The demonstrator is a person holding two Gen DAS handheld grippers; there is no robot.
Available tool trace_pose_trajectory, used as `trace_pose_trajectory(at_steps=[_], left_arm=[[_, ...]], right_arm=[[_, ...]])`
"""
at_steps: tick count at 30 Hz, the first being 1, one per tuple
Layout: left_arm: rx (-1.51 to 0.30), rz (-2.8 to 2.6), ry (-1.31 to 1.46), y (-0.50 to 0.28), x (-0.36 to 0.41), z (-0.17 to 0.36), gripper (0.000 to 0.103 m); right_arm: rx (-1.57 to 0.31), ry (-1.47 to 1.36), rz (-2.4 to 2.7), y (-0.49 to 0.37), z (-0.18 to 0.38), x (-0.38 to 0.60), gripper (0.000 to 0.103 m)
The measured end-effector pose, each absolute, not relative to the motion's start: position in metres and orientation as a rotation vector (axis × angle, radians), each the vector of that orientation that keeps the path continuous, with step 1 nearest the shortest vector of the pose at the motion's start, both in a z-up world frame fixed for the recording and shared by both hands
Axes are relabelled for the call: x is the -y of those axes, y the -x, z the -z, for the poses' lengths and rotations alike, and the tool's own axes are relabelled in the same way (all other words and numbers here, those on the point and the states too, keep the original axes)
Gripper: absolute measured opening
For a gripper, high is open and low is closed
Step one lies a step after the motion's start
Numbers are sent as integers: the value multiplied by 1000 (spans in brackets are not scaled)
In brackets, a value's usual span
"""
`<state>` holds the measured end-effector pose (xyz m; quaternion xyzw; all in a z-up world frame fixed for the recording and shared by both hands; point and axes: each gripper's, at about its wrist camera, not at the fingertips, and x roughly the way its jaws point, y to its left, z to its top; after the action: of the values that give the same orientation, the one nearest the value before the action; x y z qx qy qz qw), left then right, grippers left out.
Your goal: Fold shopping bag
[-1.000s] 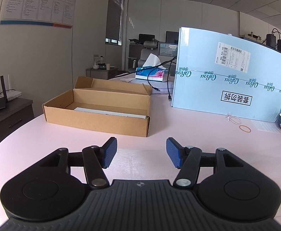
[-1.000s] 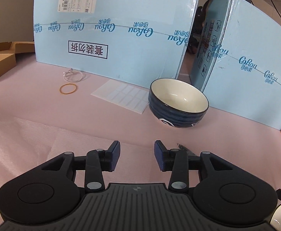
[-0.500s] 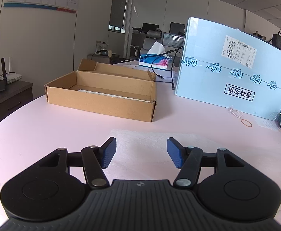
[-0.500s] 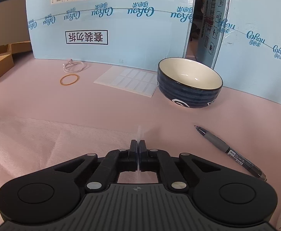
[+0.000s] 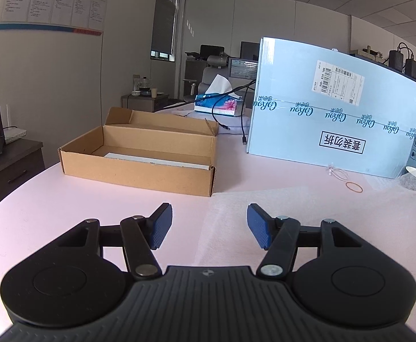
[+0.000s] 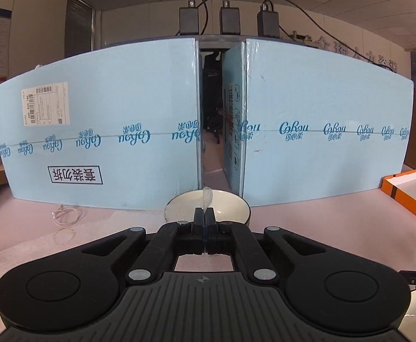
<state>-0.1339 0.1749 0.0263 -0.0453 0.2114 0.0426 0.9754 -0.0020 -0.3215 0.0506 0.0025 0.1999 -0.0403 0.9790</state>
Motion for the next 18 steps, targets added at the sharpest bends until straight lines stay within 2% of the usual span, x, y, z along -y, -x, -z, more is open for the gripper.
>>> trace_pose_trajectory(at_steps=[3,5,6,7,9,15,18], left_arm=[[-444,-82,86,131,-173,-23,56],[-446,-77,85,131,-172,-22,56],[-446,-79,84,131,-172,-22,56],[-447,-84,84,132,-173,-23,56],[-447,-97,84,133,-176,-23,56],[-454,-123,105,141,-181,-20,57],[-470,-98,123,148,-179,-13,58]], right_arm=[[-482,52,123,-9,-27,317,3],[-509,59,125,-11,-19,314,18],[-509,57,119,-9,-18,312,34],[-492,69,116,-3,-20,310,38],[-444,103,112,12,-25,303,39],[-326,38,-26,91,-45,300,62],[-286,16,-75,145,-39,305,64]])
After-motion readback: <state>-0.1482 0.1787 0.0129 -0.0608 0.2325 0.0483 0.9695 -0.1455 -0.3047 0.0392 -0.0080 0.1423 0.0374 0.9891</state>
